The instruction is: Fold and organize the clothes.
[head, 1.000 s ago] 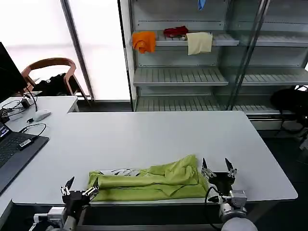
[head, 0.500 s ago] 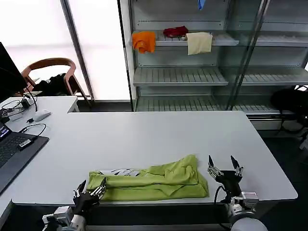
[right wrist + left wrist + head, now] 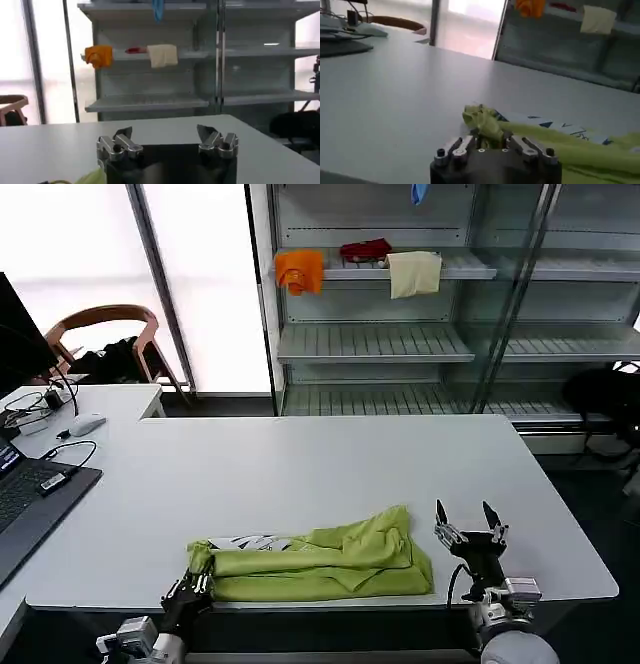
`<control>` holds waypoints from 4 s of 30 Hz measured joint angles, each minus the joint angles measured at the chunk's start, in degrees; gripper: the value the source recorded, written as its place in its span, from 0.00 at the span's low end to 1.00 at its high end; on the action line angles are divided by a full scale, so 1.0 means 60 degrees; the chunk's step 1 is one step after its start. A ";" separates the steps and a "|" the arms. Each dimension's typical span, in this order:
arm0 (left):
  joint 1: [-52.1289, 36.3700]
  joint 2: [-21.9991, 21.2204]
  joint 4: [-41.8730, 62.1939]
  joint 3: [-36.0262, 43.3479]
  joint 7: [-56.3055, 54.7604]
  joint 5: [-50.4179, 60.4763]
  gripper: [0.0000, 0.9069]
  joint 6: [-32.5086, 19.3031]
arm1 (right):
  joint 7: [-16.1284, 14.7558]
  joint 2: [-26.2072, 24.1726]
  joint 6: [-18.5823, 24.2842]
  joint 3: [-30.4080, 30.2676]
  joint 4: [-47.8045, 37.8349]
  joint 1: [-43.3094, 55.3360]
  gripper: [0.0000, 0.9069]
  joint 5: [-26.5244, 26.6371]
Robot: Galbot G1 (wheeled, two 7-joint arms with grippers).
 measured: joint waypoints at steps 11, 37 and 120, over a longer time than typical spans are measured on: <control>-0.0384 0.0582 -0.0280 -0.0732 -0.0131 -0.0263 0.00 -0.0018 | 0.0069 0.0037 -0.0015 -0.0228 -0.0015 0.0300 1.00 -0.0166; -0.0553 0.1805 -0.0797 -0.3083 0.0474 -0.0386 0.01 -0.0201 | 0.0086 0.0077 -0.0012 -0.0463 -0.0093 0.0777 1.00 -0.0261; -0.0707 0.0643 0.0141 -0.1016 0.0884 0.0327 1.00 0.0470 | 0.0019 0.0088 -0.0347 -0.0436 0.0097 0.0809 1.00 -0.0614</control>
